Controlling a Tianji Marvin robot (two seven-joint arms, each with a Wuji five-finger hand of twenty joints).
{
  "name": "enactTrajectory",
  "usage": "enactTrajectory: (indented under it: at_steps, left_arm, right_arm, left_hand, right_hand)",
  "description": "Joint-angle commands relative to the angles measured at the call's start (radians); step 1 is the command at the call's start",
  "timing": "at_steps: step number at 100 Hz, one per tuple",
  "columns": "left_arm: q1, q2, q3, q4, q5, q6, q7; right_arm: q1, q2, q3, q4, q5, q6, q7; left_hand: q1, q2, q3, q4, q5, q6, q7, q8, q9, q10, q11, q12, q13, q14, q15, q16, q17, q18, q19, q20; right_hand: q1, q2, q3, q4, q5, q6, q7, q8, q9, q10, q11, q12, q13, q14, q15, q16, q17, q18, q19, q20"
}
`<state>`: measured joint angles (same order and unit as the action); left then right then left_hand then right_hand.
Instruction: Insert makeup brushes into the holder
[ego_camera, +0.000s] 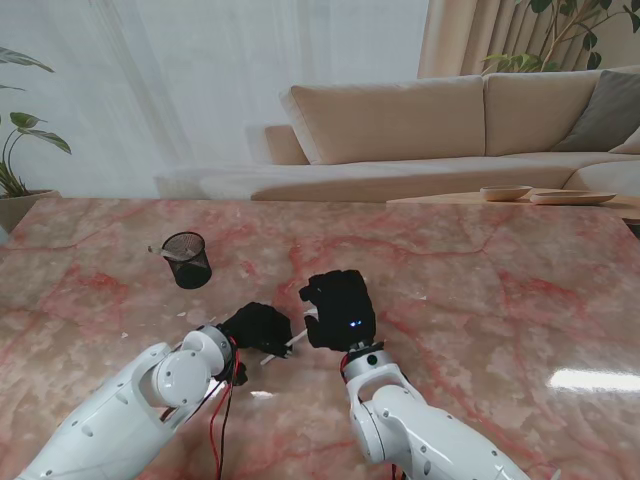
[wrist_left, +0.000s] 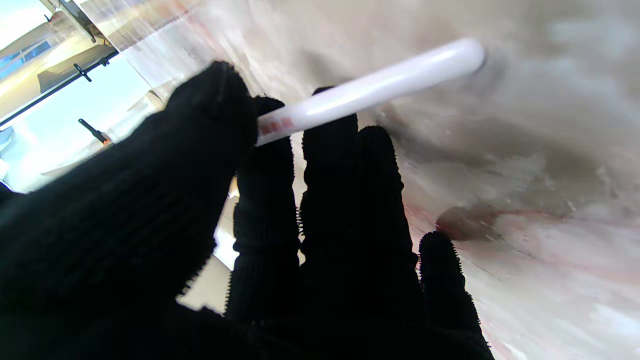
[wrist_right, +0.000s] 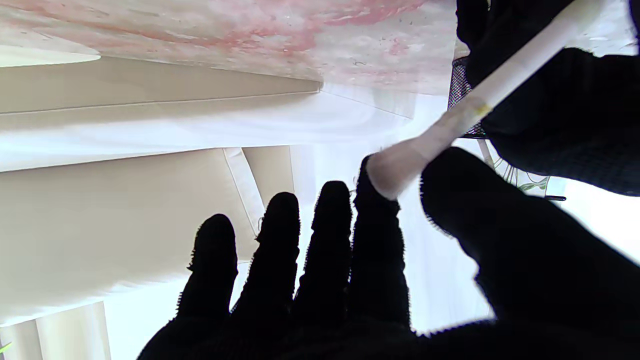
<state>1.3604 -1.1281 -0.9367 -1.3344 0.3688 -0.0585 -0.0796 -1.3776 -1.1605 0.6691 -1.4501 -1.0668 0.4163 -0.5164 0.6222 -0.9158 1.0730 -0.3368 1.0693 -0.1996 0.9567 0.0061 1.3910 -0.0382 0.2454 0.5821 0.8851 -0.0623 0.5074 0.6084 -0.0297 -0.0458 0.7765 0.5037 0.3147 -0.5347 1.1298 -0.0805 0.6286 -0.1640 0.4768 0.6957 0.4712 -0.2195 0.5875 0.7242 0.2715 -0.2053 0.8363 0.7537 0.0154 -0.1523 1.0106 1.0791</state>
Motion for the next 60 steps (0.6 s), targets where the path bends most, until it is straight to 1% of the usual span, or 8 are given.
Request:
enactTrajectory:
  at_steps: [1,8,22,36,45,49,53,60]
  left_arm:
    - [0.017,-0.004,-0.002,0.005,0.0,0.008,0.02]
    - [0.024,-0.008,-0.012,-0.003,-0.008,0.01,0.03]
    - [0.037,-0.012,-0.031,-0.02,-0.02,0.013,0.044]
    - [0.053,-0.017,-0.055,-0.043,-0.036,0.022,0.062]
    - [0.068,-0.021,-0.074,-0.062,-0.043,0.025,0.082]
    - [0.076,-0.023,-0.084,-0.073,-0.048,0.026,0.088]
    - [0.084,-0.026,-0.094,-0.084,-0.052,0.029,0.103]
    - [0.099,-0.03,-0.113,-0.106,-0.053,0.031,0.125]
  right_arm:
    - [-0.012,0.004,0.004,-0.016,-0.005,0.001,0.017]
    - [-0.019,0.008,0.01,-0.032,-0.013,-0.001,0.028]
    - [-0.033,0.015,0.026,-0.06,-0.029,-0.006,0.037]
    - [-0.054,0.023,0.053,-0.095,-0.049,-0.018,0.041]
    - [-0.076,0.03,0.08,-0.129,-0.07,-0.028,0.049]
    - [-0.088,0.035,0.096,-0.147,-0.08,-0.034,0.06]
    - [-0.102,0.04,0.114,-0.167,-0.087,-0.045,0.075]
    - [-0.127,0.046,0.147,-0.197,-0.093,-0.06,0.099]
  left_hand:
    - [-0.003,-0.014,0.07,-0.011,0.076,-0.115,0.092,0.016,0.084,-0.006,0.032,0.023,0.053,0.096,0.01,0.008,-0.009,0.012,0.033,-0.005]
    - [0.002,-0.016,0.073,-0.011,0.075,-0.116,0.098,0.02,0.083,-0.002,0.035,0.027,0.05,0.102,0.01,0.01,-0.01,0.015,0.032,-0.007]
    - [0.003,-0.019,0.071,-0.011,0.072,-0.119,0.106,0.027,0.083,-0.006,0.036,0.032,0.045,0.098,0.012,0.013,-0.01,0.015,0.028,-0.01]
    - [0.003,-0.023,0.071,-0.011,0.071,-0.119,0.108,0.029,0.084,-0.005,0.033,0.031,0.044,0.1,0.014,0.015,-0.009,0.015,0.027,-0.011]
    - [0.001,-0.022,0.072,-0.012,0.071,-0.119,0.109,0.029,0.085,-0.005,0.032,0.031,0.043,0.105,0.016,0.017,-0.009,0.015,0.026,-0.012]
    - [0.003,-0.021,0.072,-0.012,0.071,-0.117,0.109,0.029,0.085,-0.003,0.032,0.031,0.04,0.11,0.017,0.019,-0.009,0.015,0.026,-0.012]
    - [0.004,-0.02,0.073,-0.011,0.071,-0.116,0.109,0.029,0.085,-0.003,0.032,0.031,0.039,0.11,0.018,0.02,-0.009,0.016,0.026,-0.013]
    - [0.005,-0.019,0.072,-0.011,0.07,-0.113,0.109,0.029,0.085,0.0,0.032,0.032,0.037,0.113,0.02,0.022,-0.009,0.017,0.025,-0.013]
  right_hand:
    - [-0.05,0.03,-0.042,0.046,-0.06,0.04,-0.075,-0.002,-0.06,0.024,-0.036,-0.034,-0.051,-0.006,-0.022,-0.014,-0.03,-0.005,-0.026,-0.009]
    - [-0.066,0.061,-0.121,0.042,-0.113,0.071,-0.137,-0.022,-0.113,0.041,-0.067,-0.072,-0.079,-0.002,-0.038,-0.023,-0.044,-0.007,-0.042,-0.012]
    - [-0.1,0.107,-0.23,0.035,-0.164,0.1,-0.178,-0.03,-0.163,0.055,-0.1,-0.116,-0.106,0.003,-0.07,-0.042,-0.061,-0.005,-0.069,-0.018]
    - [-0.136,0.143,-0.292,0.035,-0.207,0.123,-0.21,-0.036,-0.202,0.069,-0.131,-0.158,-0.124,0.017,-0.145,-0.093,-0.072,0.005,-0.144,-0.057]
    - [-0.157,0.16,-0.303,0.038,-0.224,0.133,-0.224,-0.039,-0.211,0.077,-0.165,-0.194,-0.116,0.031,-0.238,-0.159,-0.073,0.021,-0.232,-0.112]
    - [-0.169,0.17,-0.308,0.04,-0.23,0.138,-0.231,-0.043,-0.208,0.081,-0.188,-0.216,-0.105,0.038,-0.294,-0.197,-0.069,0.032,-0.286,-0.151]
    - [-0.198,0.193,-0.314,0.044,-0.243,0.148,-0.246,-0.049,-0.213,0.087,-0.216,-0.243,-0.1,0.043,-0.356,-0.241,-0.067,0.04,-0.339,-0.195]
    - [-0.22,0.207,-0.326,0.048,-0.259,0.158,-0.266,-0.059,-0.215,0.095,-0.261,-0.28,-0.09,0.052,-0.444,-0.295,-0.066,0.052,-0.41,-0.253]
